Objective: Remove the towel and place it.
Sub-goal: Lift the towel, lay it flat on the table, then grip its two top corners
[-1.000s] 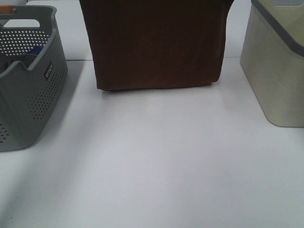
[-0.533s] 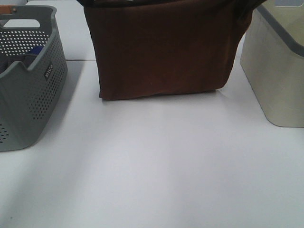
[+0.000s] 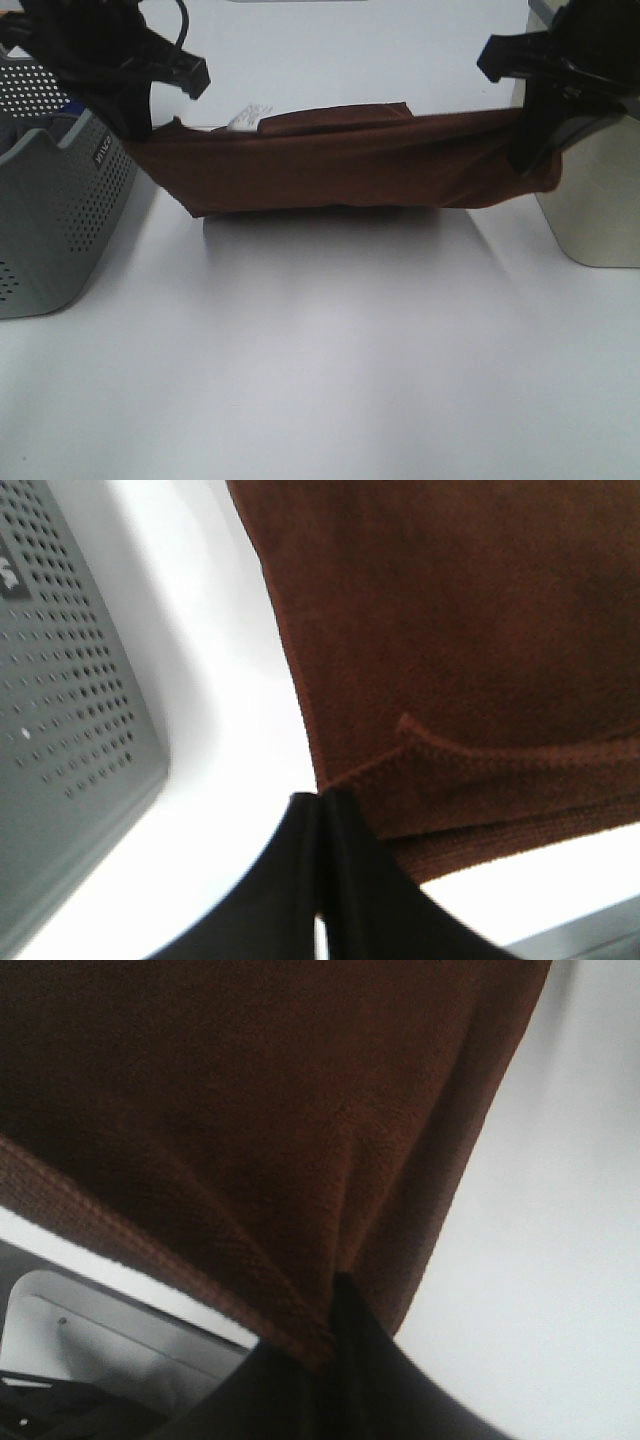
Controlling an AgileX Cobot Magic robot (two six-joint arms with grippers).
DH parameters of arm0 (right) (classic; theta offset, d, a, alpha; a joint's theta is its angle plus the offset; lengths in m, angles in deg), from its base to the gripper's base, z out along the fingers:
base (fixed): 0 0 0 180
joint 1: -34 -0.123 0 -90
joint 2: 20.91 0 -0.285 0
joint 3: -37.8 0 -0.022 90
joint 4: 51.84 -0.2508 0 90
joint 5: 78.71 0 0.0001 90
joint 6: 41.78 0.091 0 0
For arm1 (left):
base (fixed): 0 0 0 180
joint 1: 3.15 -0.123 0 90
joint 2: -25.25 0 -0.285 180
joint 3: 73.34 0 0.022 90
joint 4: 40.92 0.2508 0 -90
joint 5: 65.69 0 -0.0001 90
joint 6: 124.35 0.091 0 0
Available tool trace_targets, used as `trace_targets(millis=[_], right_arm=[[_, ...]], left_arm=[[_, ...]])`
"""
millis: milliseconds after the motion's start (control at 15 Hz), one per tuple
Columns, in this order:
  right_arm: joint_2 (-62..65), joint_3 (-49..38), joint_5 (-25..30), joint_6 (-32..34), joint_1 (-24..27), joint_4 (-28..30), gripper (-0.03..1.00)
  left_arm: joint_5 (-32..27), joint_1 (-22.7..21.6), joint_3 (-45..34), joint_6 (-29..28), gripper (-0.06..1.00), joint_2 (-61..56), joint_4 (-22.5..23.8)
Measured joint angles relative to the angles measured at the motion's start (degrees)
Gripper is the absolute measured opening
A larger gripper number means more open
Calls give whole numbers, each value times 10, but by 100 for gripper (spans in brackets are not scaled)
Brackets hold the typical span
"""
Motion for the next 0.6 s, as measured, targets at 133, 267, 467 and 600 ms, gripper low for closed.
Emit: trace_targets(millis=[133,267,467,600], right_arm=[[46,-80,-1,-1,0,-3,0],[99,-156,-1,-1,0,-10,0],[184,-260,-1,-1,0,-42,0],[231,-321,-1,-1,0,-61,0]], left_arm=[[20,34,-83,-21,0,-49,-5],[32,76,-160,-49,0,-88,-6],[42,143,-257,-104,0,-132,-10],[45,186,-306,-143,0,-151,-13]])
